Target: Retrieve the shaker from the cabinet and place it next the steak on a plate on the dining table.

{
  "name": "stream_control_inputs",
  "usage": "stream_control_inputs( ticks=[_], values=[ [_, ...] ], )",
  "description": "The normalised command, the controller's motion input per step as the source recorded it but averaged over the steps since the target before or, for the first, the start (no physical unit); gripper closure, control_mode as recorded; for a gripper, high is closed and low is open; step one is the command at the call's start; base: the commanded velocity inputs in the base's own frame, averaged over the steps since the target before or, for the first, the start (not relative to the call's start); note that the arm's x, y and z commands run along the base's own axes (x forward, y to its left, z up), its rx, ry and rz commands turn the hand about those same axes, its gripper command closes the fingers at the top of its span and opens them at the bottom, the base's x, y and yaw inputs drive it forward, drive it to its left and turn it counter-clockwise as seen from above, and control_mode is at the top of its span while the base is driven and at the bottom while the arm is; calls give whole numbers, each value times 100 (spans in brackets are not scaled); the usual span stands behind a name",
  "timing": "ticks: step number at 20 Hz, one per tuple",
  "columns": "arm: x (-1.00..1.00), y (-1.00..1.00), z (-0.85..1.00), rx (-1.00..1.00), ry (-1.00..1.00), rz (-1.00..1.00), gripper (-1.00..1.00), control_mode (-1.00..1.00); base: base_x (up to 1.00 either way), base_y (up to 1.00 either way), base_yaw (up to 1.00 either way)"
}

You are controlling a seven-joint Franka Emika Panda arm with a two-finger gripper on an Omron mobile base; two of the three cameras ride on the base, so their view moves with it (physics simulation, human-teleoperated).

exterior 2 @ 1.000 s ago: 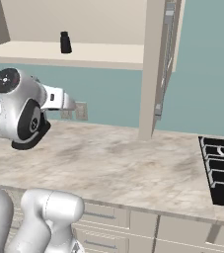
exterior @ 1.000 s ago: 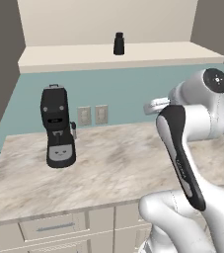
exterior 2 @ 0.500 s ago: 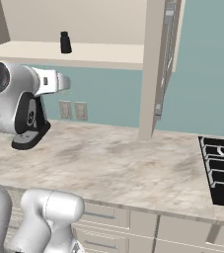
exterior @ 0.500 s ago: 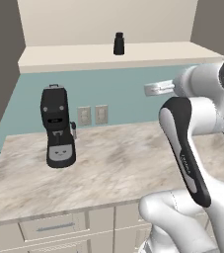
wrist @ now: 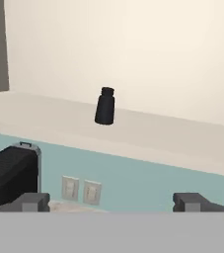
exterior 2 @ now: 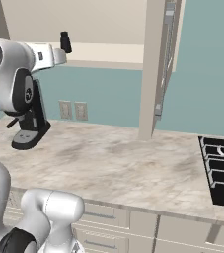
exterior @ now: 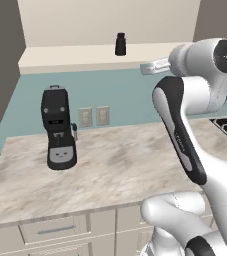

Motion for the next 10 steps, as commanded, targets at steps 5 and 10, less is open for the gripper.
stream_control_inputs(
  ticks=[5,10],
  values=[
    [47,14,38,-2,-10,3,-100,-100,0,0,0],
    [43,16,31,0,0,2,-100,-100,0,0,0]
  ],
)
